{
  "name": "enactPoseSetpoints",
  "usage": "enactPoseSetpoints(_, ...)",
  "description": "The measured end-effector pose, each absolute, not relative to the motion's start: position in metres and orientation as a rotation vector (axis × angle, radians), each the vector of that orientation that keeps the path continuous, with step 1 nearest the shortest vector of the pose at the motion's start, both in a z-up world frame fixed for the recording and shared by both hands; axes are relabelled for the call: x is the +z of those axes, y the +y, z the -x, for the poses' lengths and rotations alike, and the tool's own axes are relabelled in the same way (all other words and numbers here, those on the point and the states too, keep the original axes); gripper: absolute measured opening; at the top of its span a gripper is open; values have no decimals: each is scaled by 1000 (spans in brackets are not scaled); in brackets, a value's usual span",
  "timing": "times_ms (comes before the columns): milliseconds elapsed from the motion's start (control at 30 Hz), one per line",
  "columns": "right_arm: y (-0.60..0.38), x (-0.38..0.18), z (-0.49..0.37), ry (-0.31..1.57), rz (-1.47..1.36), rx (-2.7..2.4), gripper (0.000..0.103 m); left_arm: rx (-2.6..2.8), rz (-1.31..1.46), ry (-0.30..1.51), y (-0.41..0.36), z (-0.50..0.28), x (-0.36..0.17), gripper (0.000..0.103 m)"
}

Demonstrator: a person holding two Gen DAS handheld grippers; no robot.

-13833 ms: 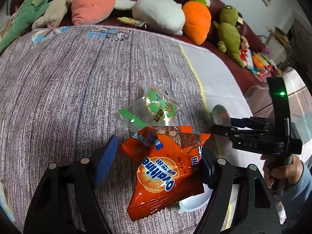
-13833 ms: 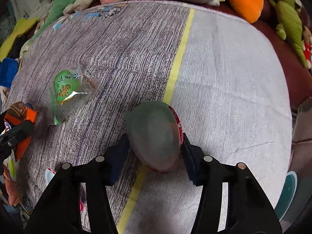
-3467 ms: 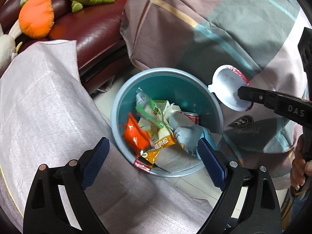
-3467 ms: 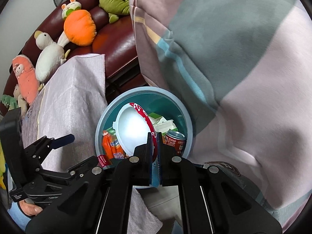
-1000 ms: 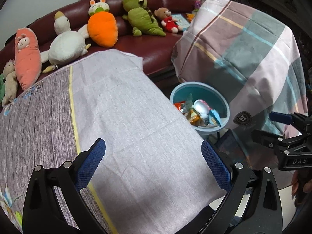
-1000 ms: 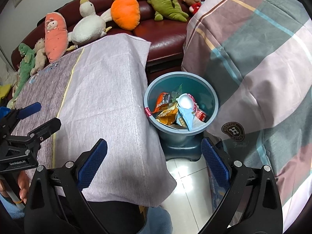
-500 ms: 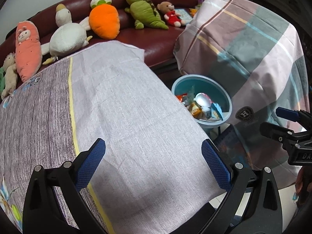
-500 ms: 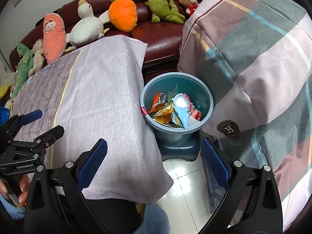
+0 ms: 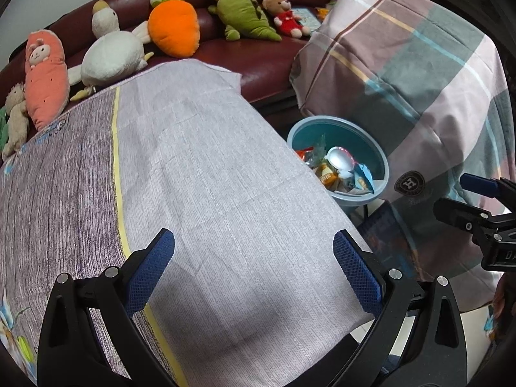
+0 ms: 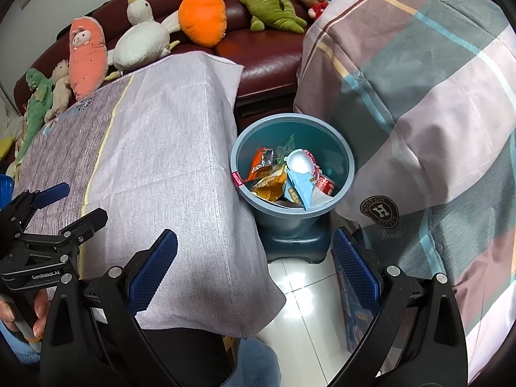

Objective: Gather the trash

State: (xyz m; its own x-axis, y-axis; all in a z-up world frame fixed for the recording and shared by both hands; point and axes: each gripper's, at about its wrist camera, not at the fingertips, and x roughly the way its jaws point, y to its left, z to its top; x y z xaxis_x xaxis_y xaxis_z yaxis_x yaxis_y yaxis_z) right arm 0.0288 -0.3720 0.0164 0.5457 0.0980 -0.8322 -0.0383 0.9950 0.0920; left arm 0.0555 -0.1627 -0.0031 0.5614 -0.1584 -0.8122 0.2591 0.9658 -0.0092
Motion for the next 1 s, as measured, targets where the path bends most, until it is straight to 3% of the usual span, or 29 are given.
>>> enactPoseSetpoints(1000, -372, 7, -41, 1020, -59, 74, 93, -211, -95, 991, -157, -65, -16, 99)
